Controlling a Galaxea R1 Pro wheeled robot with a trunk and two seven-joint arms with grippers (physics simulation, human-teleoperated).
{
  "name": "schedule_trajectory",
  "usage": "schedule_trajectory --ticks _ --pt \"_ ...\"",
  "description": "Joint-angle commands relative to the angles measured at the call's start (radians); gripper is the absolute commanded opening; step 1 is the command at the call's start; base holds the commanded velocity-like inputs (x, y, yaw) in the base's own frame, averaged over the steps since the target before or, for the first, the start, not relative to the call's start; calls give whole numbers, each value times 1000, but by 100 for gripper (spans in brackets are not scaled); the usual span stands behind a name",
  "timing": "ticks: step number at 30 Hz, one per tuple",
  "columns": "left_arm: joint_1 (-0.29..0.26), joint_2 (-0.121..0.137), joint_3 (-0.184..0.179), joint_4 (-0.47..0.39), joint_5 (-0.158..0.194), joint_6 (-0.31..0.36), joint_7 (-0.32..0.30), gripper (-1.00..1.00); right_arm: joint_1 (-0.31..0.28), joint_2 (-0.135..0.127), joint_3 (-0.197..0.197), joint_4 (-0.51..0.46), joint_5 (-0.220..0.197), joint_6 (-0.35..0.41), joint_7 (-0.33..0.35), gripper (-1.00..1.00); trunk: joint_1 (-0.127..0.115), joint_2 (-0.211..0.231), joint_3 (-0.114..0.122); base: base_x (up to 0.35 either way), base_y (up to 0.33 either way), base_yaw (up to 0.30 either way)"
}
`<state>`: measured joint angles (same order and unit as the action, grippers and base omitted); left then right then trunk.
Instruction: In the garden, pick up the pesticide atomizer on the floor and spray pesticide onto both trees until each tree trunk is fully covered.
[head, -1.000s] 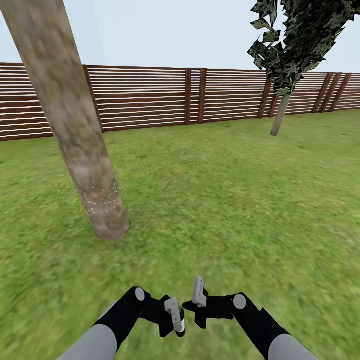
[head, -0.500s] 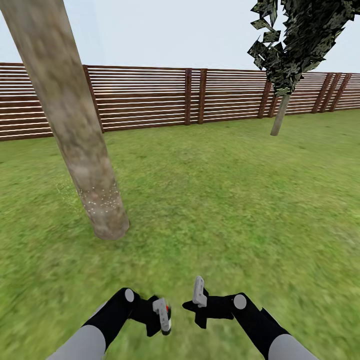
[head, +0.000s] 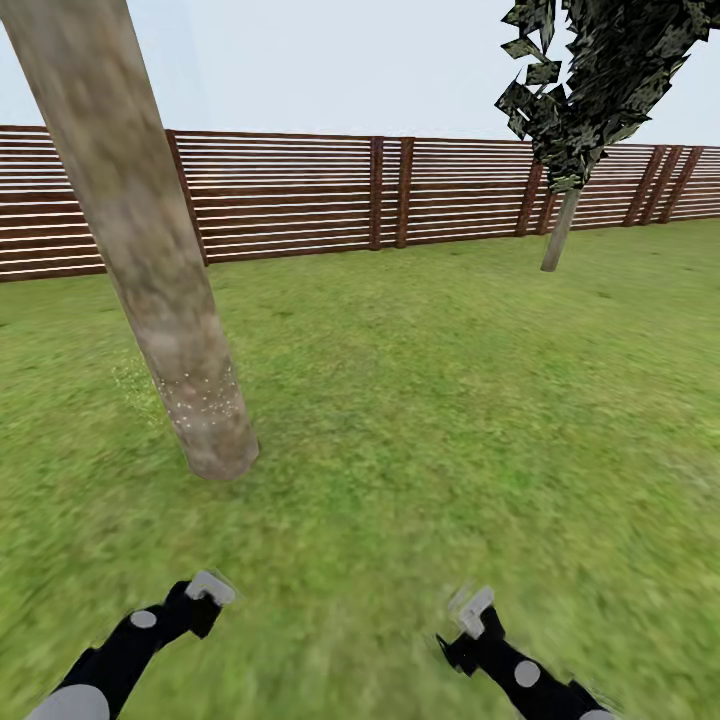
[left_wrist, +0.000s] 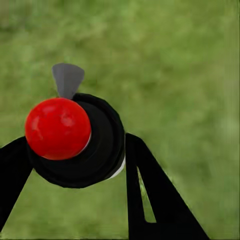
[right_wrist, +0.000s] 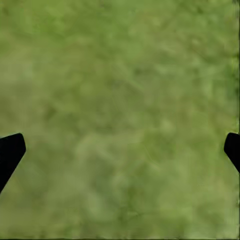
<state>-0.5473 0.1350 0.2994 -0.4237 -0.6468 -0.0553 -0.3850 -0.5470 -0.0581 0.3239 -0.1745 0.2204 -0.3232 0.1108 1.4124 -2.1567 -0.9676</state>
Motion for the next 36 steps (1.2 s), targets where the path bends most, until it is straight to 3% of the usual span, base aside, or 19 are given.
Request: schedule_trajectory --ticks 1,3,4,7,10,16,19,23,25,27,32,36 --pt "13 -1 59 25 33 -23 68 -100 -1 1 -22 56 -72 -15 -91 100 0 0 -1 0 0 0" --pt "82 -2 163 52 147 -177 217 -100 10 -4 -37 114 -315 -114 -185 100 0 0 -1 0 0 0" --pt "114 -2 201 56 207 -232 271 -100 20 -7 -38 122 -400 -169 -196 100 0 0 -1 0 0 0" --pt "164 5 230 73 305 -269 313 -100 35 -10 -39 128 -469 -235 -203 100 0 0 -1 0 0 0" --pt "175 6 235 141 342 -277 321 -100 71 -19 -37 142 -481 -250 -204 100 0 0 -1 0 0 0" --pt "185 8 236 198 349 -361 335 -100 82 -19 -33 145 -479 -251 -201 100 0 0 -1 0 0 0" --pt "188 9 237 201 351 -369 336 -100 87 -15 -33 146 -481 -246 -202 100 0 0 -1 0 0 0" --pt "191 10 238 200 355 -371 337 -100 157 -13 -34 147 -481 -241 -201 100 0 0 -1 0 0 0" --pt "191 10 246 200 372 -372 336 -100 176 11 -34 147 -482 -240 -199 100 0 0 -1 0 0 0" --pt "193 12 250 199 391 -373 336 -100 182 29 -34 147 -482 -240 -199 100 0 0 -1 0 0 0" --pt "200 36 251 193 409 -373 336 -100 183 32 -34 147 -481 -240 -200 100 0 0 -1 0 0 0" --pt "205 41 251 185 419 -374 336 -100 183 33 -34 147 -482 -240 -200 100 0 0 -1 0 0 0"
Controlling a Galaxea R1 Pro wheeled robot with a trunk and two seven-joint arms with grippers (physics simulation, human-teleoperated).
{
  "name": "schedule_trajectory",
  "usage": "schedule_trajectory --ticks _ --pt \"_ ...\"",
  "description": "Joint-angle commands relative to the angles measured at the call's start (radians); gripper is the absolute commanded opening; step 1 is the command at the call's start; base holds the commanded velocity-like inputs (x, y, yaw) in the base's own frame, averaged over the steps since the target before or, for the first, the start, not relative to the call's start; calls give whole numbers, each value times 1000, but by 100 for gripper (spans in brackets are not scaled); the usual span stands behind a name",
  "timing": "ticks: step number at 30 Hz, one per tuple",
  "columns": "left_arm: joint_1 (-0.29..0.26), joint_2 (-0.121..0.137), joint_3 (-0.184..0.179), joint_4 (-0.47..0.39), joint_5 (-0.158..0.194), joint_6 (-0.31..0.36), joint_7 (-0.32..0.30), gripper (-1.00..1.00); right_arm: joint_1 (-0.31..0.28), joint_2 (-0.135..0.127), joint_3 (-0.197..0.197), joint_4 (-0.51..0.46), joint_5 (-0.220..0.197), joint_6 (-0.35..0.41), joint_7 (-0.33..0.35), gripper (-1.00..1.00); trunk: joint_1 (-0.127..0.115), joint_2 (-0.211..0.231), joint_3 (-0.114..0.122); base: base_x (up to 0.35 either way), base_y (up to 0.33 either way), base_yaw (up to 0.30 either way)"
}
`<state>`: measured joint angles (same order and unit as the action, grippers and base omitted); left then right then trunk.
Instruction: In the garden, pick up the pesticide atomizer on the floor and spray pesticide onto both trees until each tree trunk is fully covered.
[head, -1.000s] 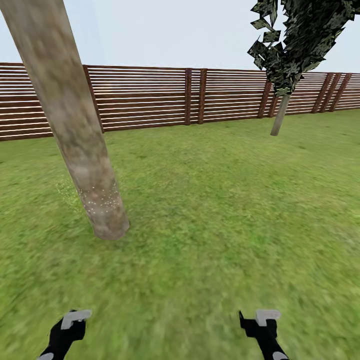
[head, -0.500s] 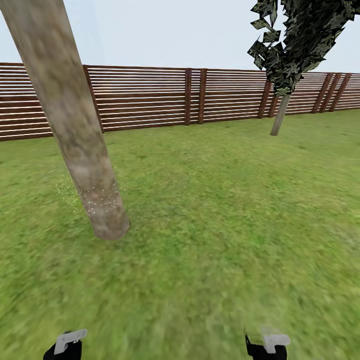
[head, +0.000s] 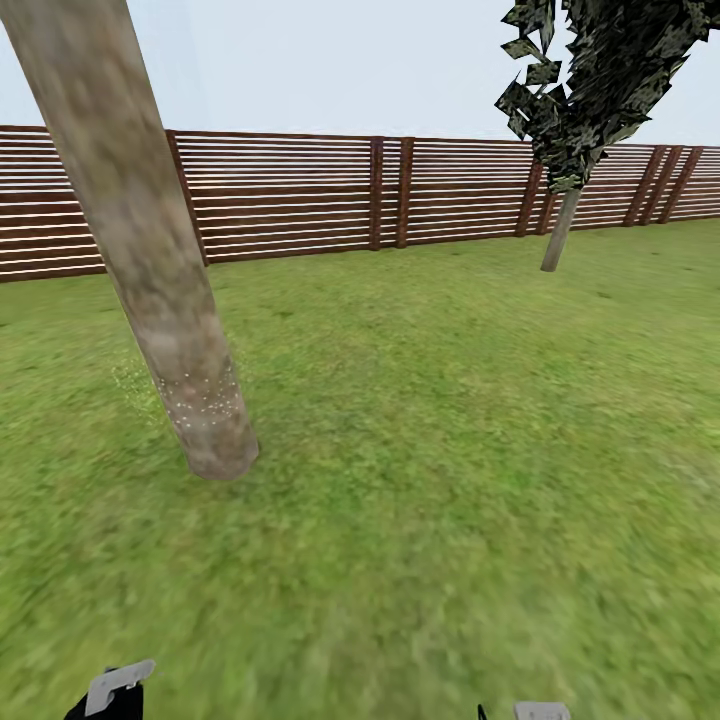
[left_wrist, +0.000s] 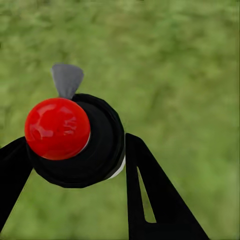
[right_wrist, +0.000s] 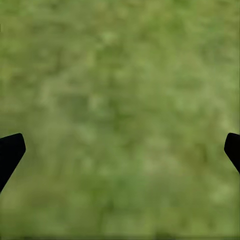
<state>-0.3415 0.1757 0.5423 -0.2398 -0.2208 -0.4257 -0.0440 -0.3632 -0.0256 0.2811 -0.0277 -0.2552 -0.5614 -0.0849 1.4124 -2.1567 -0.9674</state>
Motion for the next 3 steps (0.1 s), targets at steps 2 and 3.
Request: schedule_trajectory --ticks 2,3 --pt "-1 0 8 1 -7 -10 -5 -100 0 0 9 0 -6 -2 -4 100 0 0 -1 0 0 0" --pt "-1 0 8 1 -6 -12 -5 -100 0 0 9 0 -6 -2 -4 100 0 0 -1 0 0 0"
